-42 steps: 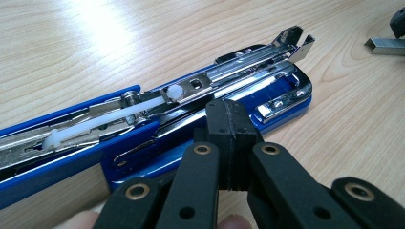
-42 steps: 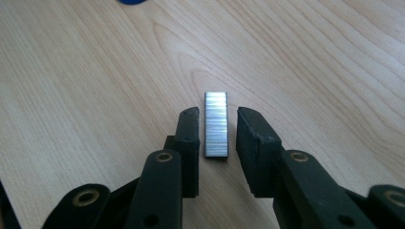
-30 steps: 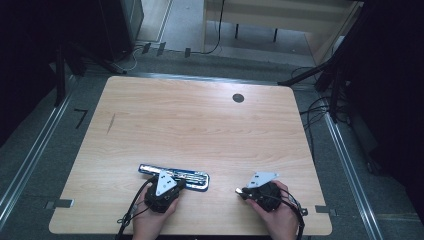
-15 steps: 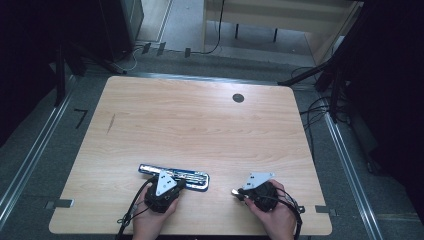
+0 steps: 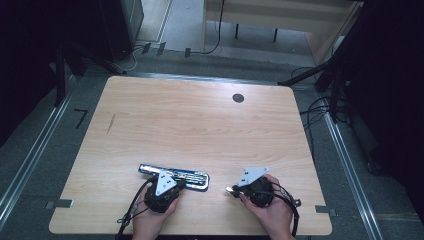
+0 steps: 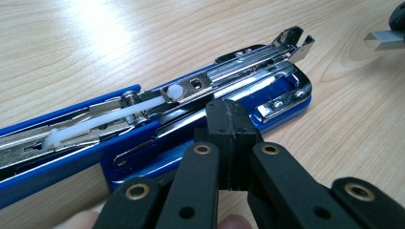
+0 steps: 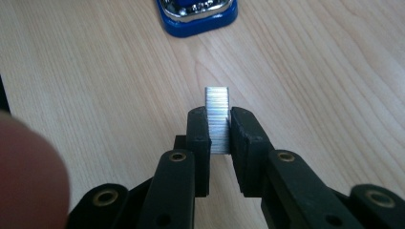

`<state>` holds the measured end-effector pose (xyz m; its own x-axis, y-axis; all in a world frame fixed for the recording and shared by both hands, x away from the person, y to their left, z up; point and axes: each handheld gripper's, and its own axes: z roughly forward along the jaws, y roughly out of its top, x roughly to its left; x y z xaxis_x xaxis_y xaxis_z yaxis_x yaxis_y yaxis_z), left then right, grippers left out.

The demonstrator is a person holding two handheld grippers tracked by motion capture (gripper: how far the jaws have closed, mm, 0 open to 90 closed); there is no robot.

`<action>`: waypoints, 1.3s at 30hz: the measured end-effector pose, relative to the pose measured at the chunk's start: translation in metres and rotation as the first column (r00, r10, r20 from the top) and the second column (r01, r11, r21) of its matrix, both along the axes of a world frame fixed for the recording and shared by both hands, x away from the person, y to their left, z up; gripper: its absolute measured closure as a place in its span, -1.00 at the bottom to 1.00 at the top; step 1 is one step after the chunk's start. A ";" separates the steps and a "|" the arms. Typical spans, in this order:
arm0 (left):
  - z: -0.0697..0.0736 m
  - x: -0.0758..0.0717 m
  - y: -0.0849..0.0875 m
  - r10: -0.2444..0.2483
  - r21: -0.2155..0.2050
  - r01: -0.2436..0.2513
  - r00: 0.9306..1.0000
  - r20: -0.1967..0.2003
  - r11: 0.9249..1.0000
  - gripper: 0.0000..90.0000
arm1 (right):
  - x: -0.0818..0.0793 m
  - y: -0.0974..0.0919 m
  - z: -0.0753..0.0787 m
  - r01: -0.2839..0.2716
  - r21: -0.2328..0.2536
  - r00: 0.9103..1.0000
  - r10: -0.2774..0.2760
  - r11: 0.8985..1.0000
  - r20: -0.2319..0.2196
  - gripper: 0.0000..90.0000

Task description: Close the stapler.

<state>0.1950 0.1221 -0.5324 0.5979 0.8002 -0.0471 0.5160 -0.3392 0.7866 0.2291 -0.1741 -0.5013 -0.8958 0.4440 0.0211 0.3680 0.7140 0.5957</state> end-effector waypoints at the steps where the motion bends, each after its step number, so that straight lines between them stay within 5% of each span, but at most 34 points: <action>1: 0.000 0.000 0.000 0.001 -0.002 -0.001 1.000 0.000 1.000 1.00 | 0.000 0.000 0.001 0.000 0.002 1.000 0.000 1.000 0.001 0.77; 39: 0.000 0.000 0.000 0.002 -0.002 -0.002 1.000 -0.001 1.000 1.00 | 0.019 0.038 0.036 -0.077 0.048 0.996 0.075 0.996 0.052 0.77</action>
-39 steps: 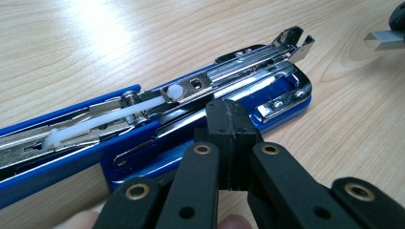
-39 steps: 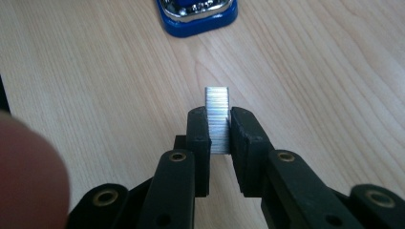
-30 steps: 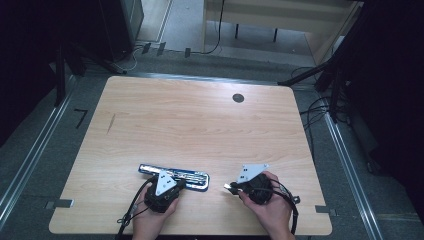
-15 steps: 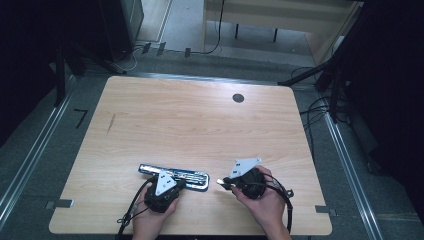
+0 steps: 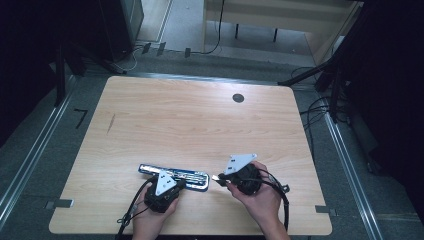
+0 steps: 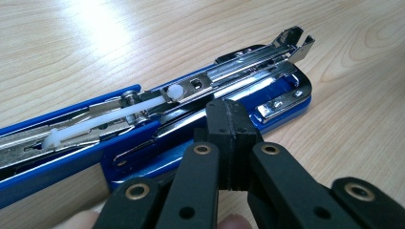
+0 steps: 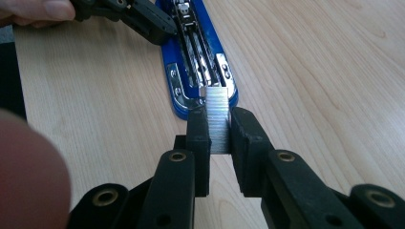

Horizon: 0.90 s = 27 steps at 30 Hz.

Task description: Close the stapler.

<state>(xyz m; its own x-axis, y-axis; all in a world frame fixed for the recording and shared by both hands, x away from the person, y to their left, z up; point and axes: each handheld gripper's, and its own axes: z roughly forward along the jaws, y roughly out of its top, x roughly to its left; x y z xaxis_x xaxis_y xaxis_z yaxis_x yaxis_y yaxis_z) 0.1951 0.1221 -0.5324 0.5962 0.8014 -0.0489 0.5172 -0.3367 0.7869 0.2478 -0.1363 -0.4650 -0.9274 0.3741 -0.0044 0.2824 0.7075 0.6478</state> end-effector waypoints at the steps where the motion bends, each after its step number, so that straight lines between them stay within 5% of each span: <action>1: 0.000 0.000 0.000 0.000 0.000 0.000 1.000 0.000 1.000 1.00 | 0.000 0.001 0.001 0.004 0.003 1.000 -0.004 1.000 -0.005 0.77; 27: 0.000 0.000 0.000 0.000 -0.003 0.000 1.000 -0.002 1.000 1.00 | 0.008 0.035 0.006 -0.067 -0.017 0.998 0.067 0.998 0.006 0.77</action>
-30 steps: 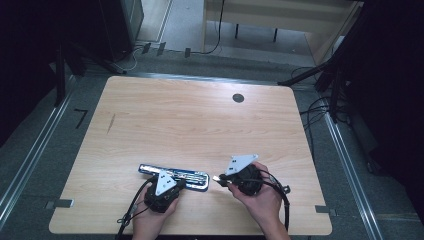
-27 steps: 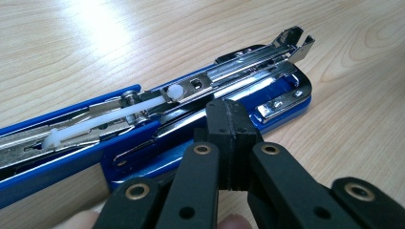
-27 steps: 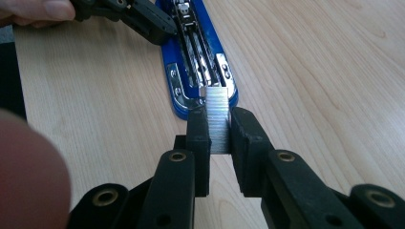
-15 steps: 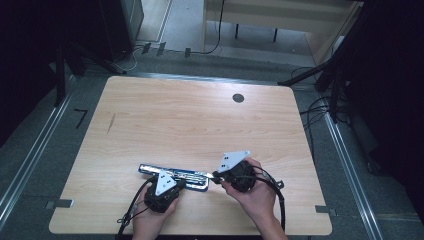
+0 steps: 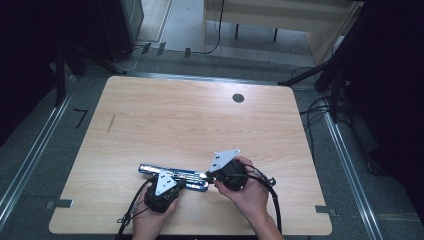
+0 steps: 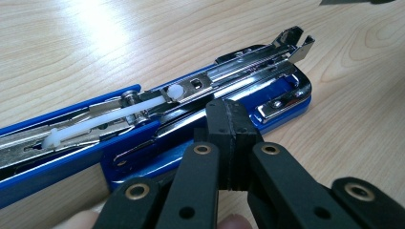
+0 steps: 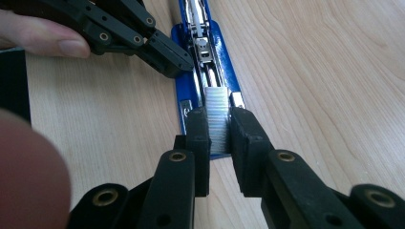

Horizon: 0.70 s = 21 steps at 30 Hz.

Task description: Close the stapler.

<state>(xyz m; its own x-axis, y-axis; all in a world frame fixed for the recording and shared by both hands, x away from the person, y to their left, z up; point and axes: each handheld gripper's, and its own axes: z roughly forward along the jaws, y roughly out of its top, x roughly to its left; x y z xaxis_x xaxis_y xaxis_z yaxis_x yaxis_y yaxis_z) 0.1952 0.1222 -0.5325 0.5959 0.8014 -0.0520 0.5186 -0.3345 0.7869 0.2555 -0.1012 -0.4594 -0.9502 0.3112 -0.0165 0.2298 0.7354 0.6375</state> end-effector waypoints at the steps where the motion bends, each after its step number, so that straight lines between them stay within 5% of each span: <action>1: 0.000 0.000 0.000 0.000 0.001 0.000 1.000 0.001 1.000 1.00 | 0.000 0.002 0.000 -0.001 0.001 1.000 0.001 1.000 -0.003 0.77; 21: 0.000 0.000 0.000 0.000 0.000 0.000 1.000 0.001 1.000 1.00 | 0.008 0.026 -0.007 -0.042 -0.024 0.999 0.042 0.999 -0.018 0.77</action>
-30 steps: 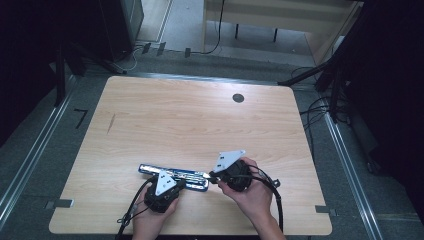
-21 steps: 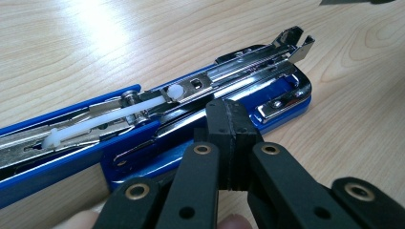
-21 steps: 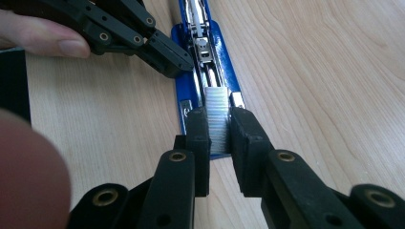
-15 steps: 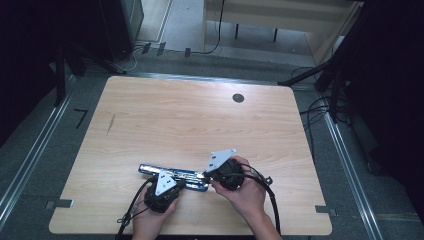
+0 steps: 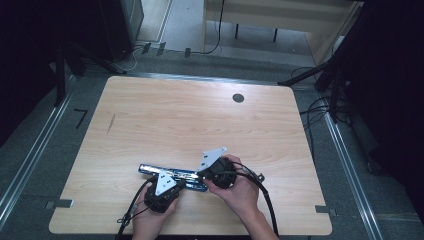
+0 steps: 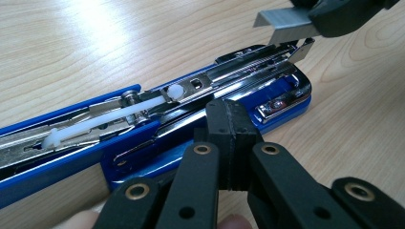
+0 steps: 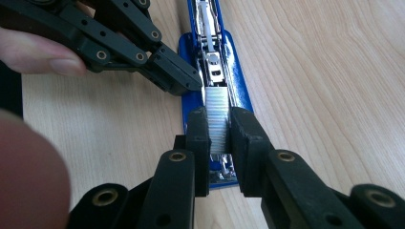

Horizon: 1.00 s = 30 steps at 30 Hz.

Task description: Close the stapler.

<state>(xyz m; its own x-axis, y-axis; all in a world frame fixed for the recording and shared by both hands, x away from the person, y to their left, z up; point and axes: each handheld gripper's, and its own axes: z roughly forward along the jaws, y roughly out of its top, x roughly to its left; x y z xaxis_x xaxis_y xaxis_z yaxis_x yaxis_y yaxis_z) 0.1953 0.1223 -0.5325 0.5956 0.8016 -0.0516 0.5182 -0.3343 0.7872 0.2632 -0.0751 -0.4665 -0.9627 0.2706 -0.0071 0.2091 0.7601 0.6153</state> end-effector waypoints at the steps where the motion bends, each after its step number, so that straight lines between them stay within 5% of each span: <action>1: 0.000 0.000 0.000 0.000 0.000 0.000 1.000 0.000 1.000 1.00 | 0.001 0.001 -0.001 -0.001 -0.001 1.000 0.001 1.000 0.000 0.77; 30: 0.000 0.000 0.000 -0.001 0.000 0.001 1.000 -0.002 1.000 1.00 | 0.011 0.014 -0.015 -0.012 -0.043 1.000 0.011 0.999 -0.023 0.76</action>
<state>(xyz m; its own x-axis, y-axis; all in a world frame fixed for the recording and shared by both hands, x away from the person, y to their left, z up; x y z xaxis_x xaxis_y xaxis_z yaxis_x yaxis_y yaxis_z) 0.1955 0.1225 -0.5324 0.5966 0.8008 -0.0527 0.5194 -0.3352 0.7861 0.2739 -0.0609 -0.4812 -0.9659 0.2590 0.0031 0.2132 0.7883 0.5772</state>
